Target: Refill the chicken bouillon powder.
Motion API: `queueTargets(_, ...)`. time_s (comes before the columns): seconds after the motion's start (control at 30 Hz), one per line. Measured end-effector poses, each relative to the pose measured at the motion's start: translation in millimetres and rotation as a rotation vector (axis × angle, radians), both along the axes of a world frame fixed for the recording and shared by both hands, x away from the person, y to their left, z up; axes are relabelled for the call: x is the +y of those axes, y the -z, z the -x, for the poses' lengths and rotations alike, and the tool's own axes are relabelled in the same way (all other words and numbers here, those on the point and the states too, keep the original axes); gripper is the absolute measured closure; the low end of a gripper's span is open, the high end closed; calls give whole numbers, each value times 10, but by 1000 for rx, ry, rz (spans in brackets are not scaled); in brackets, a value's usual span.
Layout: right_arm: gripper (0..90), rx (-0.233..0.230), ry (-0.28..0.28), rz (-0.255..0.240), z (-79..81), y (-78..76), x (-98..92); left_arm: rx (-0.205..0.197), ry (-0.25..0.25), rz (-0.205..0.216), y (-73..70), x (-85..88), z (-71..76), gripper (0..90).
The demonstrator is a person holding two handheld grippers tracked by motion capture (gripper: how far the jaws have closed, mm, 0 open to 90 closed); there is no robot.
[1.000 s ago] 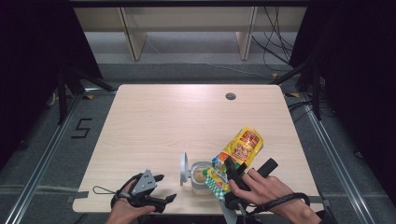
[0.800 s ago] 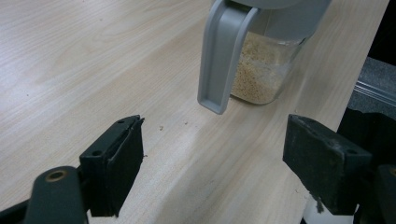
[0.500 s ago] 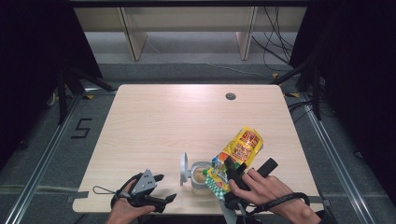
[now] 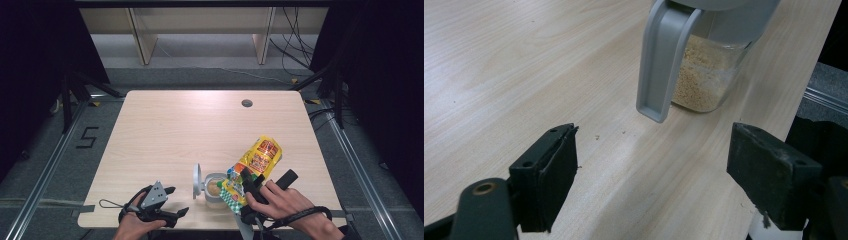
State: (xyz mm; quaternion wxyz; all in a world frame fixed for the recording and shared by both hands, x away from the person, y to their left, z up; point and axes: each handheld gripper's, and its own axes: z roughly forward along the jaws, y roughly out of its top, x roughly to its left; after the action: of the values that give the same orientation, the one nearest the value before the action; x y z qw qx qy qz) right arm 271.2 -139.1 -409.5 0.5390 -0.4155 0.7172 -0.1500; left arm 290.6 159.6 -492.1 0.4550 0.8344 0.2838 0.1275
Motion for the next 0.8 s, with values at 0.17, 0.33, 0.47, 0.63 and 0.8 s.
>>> queueTargets(0.17,735,-8,-9,5,7,0,1,-5,-6,3,3,-4,3,196)
queueTargets(0.33,735,-7,-12,-6,6,2,-7,-3,-2,5,3,-3,2,196)
queueTargets(0.47,735,-7,-4,-8,11,2,-16,1,1,-1,-2,0,0,196)
queueTargets(0.63,735,-12,-3,-5,11,-4,-22,19,-18,15,6,-10,15,196)
queueTargets(0.8,735,-5,-5,-5,7,-7,-22,-3,-3,4,3,-5,2,196)
